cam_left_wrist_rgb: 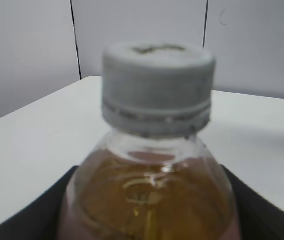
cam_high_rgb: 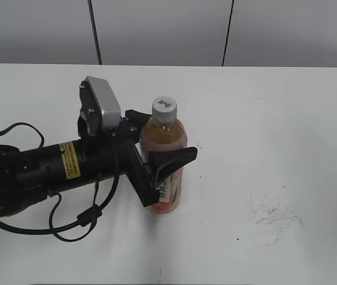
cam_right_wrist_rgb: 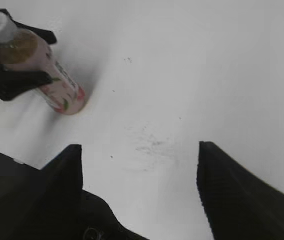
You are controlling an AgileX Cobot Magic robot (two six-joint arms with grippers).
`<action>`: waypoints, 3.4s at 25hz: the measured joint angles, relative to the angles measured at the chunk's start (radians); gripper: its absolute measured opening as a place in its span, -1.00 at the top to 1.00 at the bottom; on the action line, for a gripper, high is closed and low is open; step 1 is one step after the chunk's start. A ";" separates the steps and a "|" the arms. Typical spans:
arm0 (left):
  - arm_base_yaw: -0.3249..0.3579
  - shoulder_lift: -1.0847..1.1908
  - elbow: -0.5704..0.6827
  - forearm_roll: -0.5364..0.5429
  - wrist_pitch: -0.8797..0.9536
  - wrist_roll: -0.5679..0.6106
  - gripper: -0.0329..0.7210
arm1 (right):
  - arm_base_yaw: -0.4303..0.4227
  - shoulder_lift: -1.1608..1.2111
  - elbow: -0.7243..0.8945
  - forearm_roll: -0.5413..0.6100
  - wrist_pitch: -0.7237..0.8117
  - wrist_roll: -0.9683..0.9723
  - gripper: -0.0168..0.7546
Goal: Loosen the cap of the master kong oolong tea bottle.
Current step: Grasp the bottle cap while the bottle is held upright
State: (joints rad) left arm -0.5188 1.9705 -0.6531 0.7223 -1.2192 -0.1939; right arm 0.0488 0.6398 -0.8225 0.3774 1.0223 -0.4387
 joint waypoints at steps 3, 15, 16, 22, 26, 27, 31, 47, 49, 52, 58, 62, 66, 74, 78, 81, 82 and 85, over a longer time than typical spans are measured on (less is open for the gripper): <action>0.000 0.000 0.000 0.001 -0.001 0.000 -0.27 | 0.019 0.158 -0.116 0.102 -0.002 -0.072 -0.43; 0.000 0.000 0.000 0.007 -0.003 0.001 -0.27 | 0.378 0.801 -0.725 -0.001 0.145 -0.126 -0.35; 0.000 0.000 0.000 0.007 -0.003 0.001 -0.27 | 0.410 0.840 -0.780 -0.034 0.154 -0.123 -0.35; 0.000 0.000 0.000 0.008 -0.004 0.003 -0.27 | 0.549 1.066 -1.006 -0.130 0.181 0.080 -0.35; 0.000 0.000 0.000 0.009 -0.004 0.003 -0.27 | 0.594 1.142 -1.033 -0.191 0.188 0.290 -0.35; 0.000 0.000 0.000 0.009 -0.004 0.004 -0.27 | 0.609 1.155 -1.033 -0.217 0.188 0.314 -0.35; 0.000 0.000 0.000 0.009 -0.004 0.004 -0.27 | 0.677 1.177 -1.034 -0.260 0.195 0.380 -0.35; 0.000 0.000 0.000 0.009 -0.004 0.005 -0.27 | 0.744 1.169 -0.911 -0.297 0.198 0.616 -0.35; 0.000 0.000 0.000 0.010 -0.004 0.005 -0.27 | 0.744 1.178 -0.911 -0.297 0.198 0.617 -0.35; 0.000 0.000 -0.001 0.010 -0.004 0.005 -0.27 | 0.744 1.190 -0.911 -0.310 0.198 0.617 -0.35; 0.000 0.000 -0.001 0.010 -0.004 0.005 -0.27 | 0.742 1.205 -0.911 -0.331 0.199 0.618 -0.33; 0.000 0.000 -0.001 0.010 -0.004 0.005 -0.27 | 0.742 1.216 -0.911 -0.330 0.199 0.617 -0.31; 0.000 0.000 -0.001 0.010 -0.004 0.005 -0.27 | 0.742 1.217 -0.900 -0.326 0.199 0.616 -0.30; 0.000 0.000 -0.001 0.011 -0.004 0.005 -0.27 | 0.742 1.217 -0.870 -0.323 0.200 0.613 -0.29; 0.000 0.000 -0.001 0.011 -0.004 0.005 -0.27 | 0.742 1.217 -0.869 -0.323 0.200 0.612 -0.14; 0.000 0.000 -0.001 0.011 -0.004 0.005 -0.27 | 0.742 1.217 -0.869 -0.318 0.200 0.610 0.15; 0.000 0.000 -0.001 0.011 -0.004 0.005 -0.27 | 0.742 1.217 -0.869 -0.318 0.199 0.605 0.24; 0.000 0.000 -0.001 0.010 -0.004 0.005 -0.27 | 0.742 1.217 -0.869 -0.316 0.199 0.567 0.23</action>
State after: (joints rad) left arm -0.5188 1.9705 -0.6544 0.7320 -1.2233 -0.1892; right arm 0.7908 1.8573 -1.6919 0.0613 1.2211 0.1280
